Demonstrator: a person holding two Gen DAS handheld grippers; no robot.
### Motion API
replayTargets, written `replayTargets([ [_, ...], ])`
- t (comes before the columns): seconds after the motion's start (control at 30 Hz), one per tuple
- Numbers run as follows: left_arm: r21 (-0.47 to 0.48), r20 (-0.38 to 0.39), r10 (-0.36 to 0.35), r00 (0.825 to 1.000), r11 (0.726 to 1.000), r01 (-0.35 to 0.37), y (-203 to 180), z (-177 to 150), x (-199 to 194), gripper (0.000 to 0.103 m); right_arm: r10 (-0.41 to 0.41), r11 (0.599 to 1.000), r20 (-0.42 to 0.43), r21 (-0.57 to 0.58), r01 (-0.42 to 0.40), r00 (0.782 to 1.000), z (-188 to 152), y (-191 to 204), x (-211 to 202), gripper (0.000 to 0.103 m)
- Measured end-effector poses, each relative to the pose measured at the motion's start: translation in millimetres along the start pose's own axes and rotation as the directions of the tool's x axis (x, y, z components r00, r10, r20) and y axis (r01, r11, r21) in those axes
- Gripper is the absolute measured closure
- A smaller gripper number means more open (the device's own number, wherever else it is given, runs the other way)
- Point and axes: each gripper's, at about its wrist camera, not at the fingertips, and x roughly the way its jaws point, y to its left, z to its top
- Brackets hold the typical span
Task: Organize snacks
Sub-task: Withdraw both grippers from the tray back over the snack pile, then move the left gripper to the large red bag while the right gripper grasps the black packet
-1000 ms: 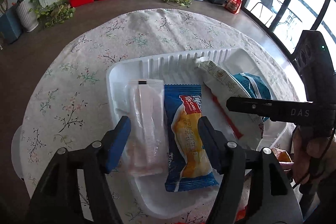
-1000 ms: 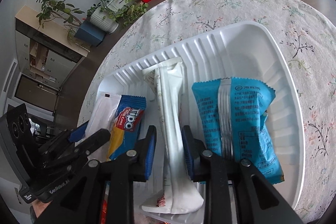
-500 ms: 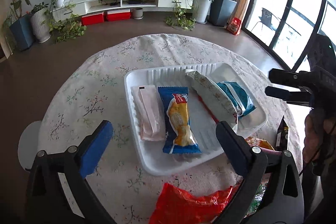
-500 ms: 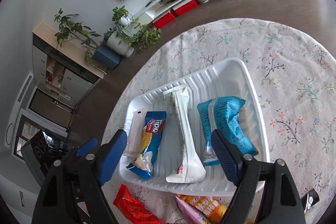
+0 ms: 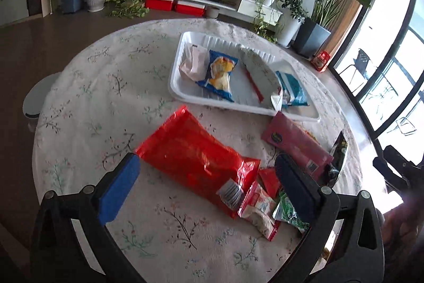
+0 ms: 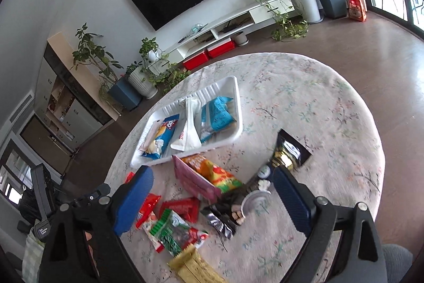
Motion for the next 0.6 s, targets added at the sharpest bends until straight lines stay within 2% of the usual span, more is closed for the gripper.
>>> replayTargets([
  [0.17,-0.033,-0.035,0.081,0.996,0.996,-0.082,-12,-8,13,0.0,-0.028,0.999,0.01,-0.045,0.028,1.0,-15,2,-7,0.009],
  [0.23,-0.046,-0.051,0.088,0.995,0.995,-0.09,-14,-7,21,0.0,-0.013,0.999,0.001,-0.042,0.013,1.0,-18,3,-6,0.009],
  [0.43,-0.09,-0.109,0.173,0.979,0.979,-0.183,-8,15,53,0.0,-0.001,0.996,0.016,-0.087,0.002,1.0,-25,9,-12,0.009],
  [0.6,-0.096,-0.163,0.198,0.967,0.972,-0.215,-6,25,74,0.0,0.004,0.996,0.02,-0.087,-0.002,1.0,-27,8,-15,0.009],
])
